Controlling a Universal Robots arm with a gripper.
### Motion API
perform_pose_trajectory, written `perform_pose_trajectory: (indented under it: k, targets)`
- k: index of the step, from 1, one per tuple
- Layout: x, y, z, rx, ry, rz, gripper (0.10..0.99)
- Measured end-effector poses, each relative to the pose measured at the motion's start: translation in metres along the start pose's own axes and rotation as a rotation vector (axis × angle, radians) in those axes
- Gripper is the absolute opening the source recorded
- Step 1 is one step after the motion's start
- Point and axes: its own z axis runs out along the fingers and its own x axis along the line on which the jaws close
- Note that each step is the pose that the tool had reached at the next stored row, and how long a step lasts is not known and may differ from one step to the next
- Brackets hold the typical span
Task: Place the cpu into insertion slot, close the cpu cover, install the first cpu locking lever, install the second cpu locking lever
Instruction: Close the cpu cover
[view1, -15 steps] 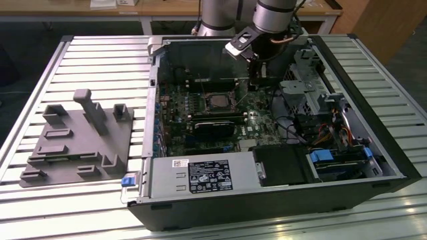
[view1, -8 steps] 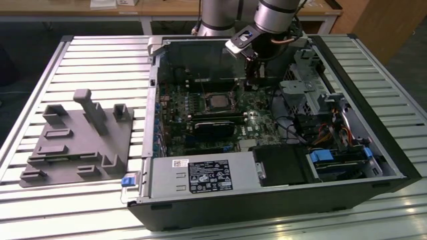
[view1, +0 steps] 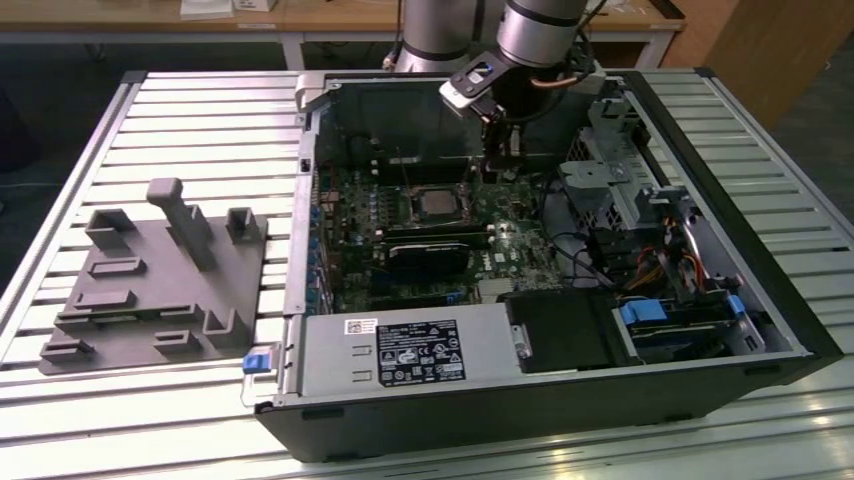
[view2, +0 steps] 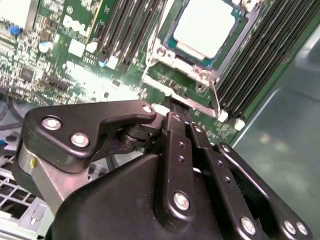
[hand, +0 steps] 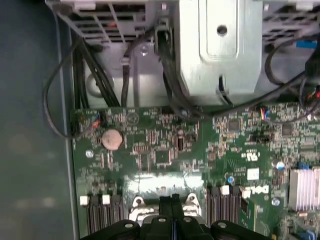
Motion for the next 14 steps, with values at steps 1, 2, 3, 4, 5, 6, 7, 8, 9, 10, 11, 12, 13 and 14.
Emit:
perform_pose_trajectory:
  k: [1,2,3,4,5,6,7,8,9,10,11,12,13,14]
  targets:
    - [-0.0002,-0.0033,0.0005,-0.003,0.0002,0.0,0.106]
    - [-0.0003,-0.0063,0.0009,-0.006,0.0003,0.0,0.106]
    - [-0.0005,-0.0091,0.0013,-0.008,0.0005,0.001,0.106]
    - [-0.0006,-0.0116,0.0018,-0.01,0.0007,0.001,0.106]
    - [-0.0007,-0.0142,0.0022,-0.012,0.0008,0.001,0.106]
    - [-0.0008,-0.0167,0.0025,-0.013,0.0008,0.001,0.106]
    - [-0.0009,-0.0188,0.0029,-0.015,0.0009,0.001,0.106]
    - [-0.001,-0.0205,0.0031,-0.016,0.0008,0.001,0.106]
    - [-0.0011,-0.0217,0.0032,-0.016,0.0009,0.001,0.106]
    - [-0.0012,-0.0225,0.0033,-0.017,0.0009,0.001,0.106]
    - [-0.0012,-0.0233,0.0035,-0.017,0.0011,0.001,0.106]
    - [-0.0012,-0.0241,0.0036,-0.018,0.0011,0.001,0.106]
    - [-0.0013,-0.025,0.0037,-0.02,0.0011,0.001,0.106]
    - [-0.0013,-0.026,0.004,-0.023,0.0013,0.001,0.106]
